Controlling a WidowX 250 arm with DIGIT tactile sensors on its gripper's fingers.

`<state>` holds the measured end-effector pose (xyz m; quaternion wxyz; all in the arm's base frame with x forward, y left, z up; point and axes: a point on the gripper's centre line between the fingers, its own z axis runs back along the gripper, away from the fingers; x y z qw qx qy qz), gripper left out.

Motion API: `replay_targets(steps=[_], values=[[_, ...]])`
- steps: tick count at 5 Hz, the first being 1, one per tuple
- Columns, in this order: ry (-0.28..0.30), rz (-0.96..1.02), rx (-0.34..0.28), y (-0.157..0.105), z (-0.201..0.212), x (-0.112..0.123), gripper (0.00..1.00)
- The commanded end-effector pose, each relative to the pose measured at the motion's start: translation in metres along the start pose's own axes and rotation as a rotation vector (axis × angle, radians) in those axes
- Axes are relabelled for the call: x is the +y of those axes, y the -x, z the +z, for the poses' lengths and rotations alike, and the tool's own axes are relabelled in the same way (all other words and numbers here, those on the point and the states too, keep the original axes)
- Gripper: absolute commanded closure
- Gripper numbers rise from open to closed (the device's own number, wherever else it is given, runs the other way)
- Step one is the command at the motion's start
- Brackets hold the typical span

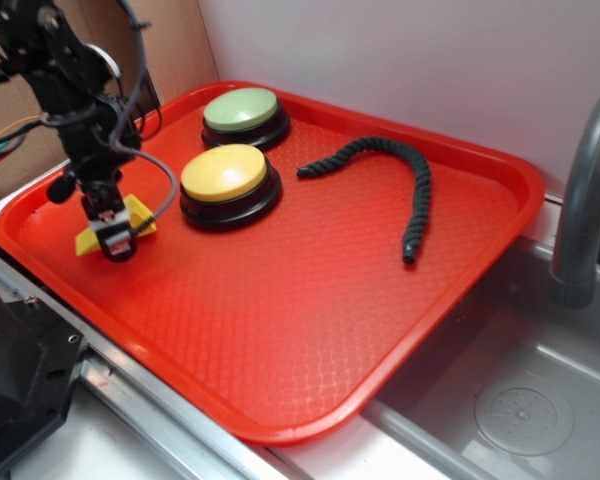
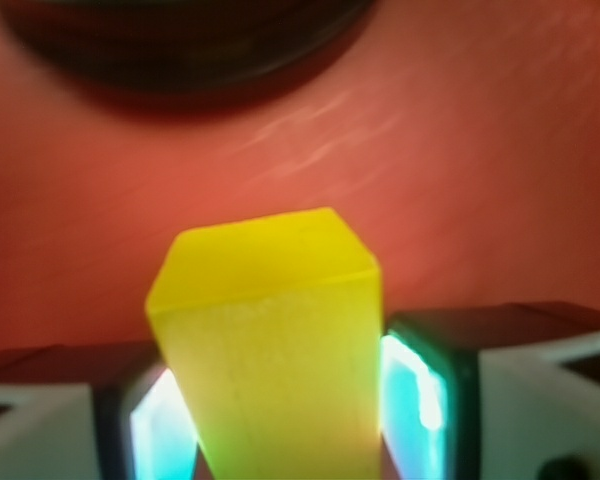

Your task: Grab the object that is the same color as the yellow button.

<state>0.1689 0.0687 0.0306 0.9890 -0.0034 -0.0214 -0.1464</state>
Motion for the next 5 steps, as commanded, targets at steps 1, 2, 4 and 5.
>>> replay_targets(steps=[1, 2, 4, 5], values=[[-0.011, 0.178, -0.038, -0.019, 0.074, -0.021, 1.00], [-0.021, 0.208, -0.025, -0.037, 0.096, -0.047, 1.00], [-0.056, 0.240, -0.061, -0.072, 0.123, -0.086, 1.00], [-0.025, 0.248, 0.030, -0.069, 0.118, -0.084, 1.00]])
